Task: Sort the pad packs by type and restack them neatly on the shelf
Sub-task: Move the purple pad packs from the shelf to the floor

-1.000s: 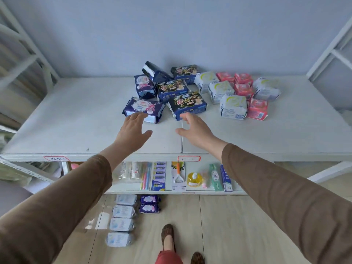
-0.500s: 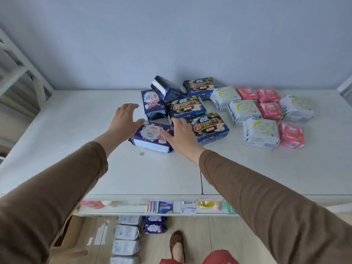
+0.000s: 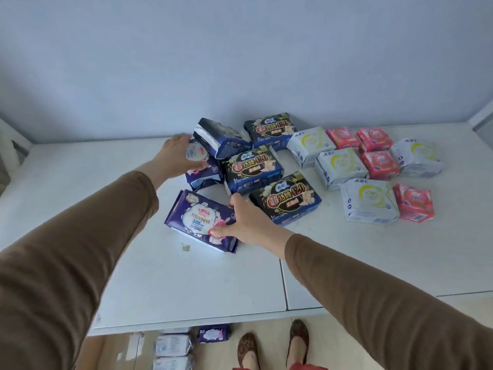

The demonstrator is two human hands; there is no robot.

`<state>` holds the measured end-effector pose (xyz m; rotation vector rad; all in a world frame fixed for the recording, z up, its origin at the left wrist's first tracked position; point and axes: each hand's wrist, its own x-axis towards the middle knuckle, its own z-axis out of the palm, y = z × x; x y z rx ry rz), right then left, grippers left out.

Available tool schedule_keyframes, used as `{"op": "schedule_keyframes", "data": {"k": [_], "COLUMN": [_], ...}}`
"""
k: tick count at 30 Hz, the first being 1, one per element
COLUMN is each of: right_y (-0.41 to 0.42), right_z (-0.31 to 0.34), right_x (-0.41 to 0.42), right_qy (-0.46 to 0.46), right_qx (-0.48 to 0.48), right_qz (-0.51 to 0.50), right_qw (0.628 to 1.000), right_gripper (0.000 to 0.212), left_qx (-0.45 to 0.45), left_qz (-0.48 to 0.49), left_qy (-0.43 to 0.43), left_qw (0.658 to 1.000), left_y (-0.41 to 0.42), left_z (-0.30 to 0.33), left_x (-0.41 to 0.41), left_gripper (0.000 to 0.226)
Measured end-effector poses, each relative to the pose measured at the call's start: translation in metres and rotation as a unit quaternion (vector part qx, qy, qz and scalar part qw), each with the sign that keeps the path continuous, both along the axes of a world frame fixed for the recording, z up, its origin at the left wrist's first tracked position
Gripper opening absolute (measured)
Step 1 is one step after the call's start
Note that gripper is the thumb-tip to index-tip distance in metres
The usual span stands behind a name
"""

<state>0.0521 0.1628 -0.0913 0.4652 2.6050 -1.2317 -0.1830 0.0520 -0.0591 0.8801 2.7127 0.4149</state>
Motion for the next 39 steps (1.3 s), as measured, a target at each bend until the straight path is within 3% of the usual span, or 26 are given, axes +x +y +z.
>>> {"op": "schedule_keyframes", "data": {"k": [3, 6, 9, 12, 16, 19, 21, 22, 24, 26, 31, 39], "right_y": [0.004, 0.002, -0.003, -0.005, -0.008, -0.010, -0.013, -0.015, -0.021, -0.029, -0.043, -0.071], "right_z": [0.004, 0.013, 0.023, 0.025, 0.014, -0.005, -0.018, -0.024, -0.030, -0.027, -0.025, -0.047], "right_x": [0.003, 0.009, 0.017, 0.030, 0.053, 0.070, 0.079, 0.080, 0.081, 0.084, 0.140, 0.291], "right_qy": [-0.019, -0.028, 0.021, 0.105, 0.162, 0.154, 0.123, 0.117, 0.123, 0.128, 0.117, 0.051], "right_qx": [-0.022, 0.001, 0.121, 0.193, 0.130, -0.079, -0.184, -0.191, -0.171, -0.171, -0.206, -0.186], "right_qz": [0.008, 0.069, 0.137, 0.165, 0.151, 0.042, -0.032, -0.049, -0.049, -0.042, -0.018, 0.018], "right_qw": [1.000, 0.997, 0.983, 0.962, 0.966, 0.984, 0.975, 0.973, 0.976, 0.976, 0.971, 0.981], "right_gripper": [0.075, 0.085, 0.081, 0.078, 0.082, 0.106, 0.110, 0.104, 0.075, 0.058, 0.062, 0.062], "left_qx": [-0.055, -0.111, -0.131, -0.099, -0.050, -0.015, -0.012, -0.025, -0.038, -0.011, 0.068, 0.059], "left_qz": [-0.010, -0.014, -0.009, 0.012, 0.012, 0.014, 0.008, 0.002, -0.003, 0.013, 0.061, 0.027], "left_qy": [-0.059, -0.086, -0.079, -0.106, -0.115, -0.136, -0.136, -0.125, -0.094, -0.072, -0.018, 0.000], "left_qw": [0.997, 0.990, 0.988, 0.989, 0.992, 0.991, 0.991, 0.992, 0.995, 0.997, 0.996, 0.998], "left_y": [-0.003, -0.013, -0.029, -0.053, -0.086, -0.103, -0.112, -0.115, -0.122, -0.128, -0.158, -0.227], "left_z": [0.002, 0.004, 0.002, -0.001, 0.004, 0.010, 0.012, 0.012, 0.010, 0.009, 0.009, 0.007], "left_x": [-0.014, -0.020, -0.021, -0.018, -0.001, 0.014, 0.026, 0.034, 0.053, 0.076, 0.152, 0.308], "left_gripper": [0.136, 0.148, 0.144, 0.115, 0.091, 0.087, 0.095, 0.095, 0.072, 0.054, 0.049, 0.061]}}
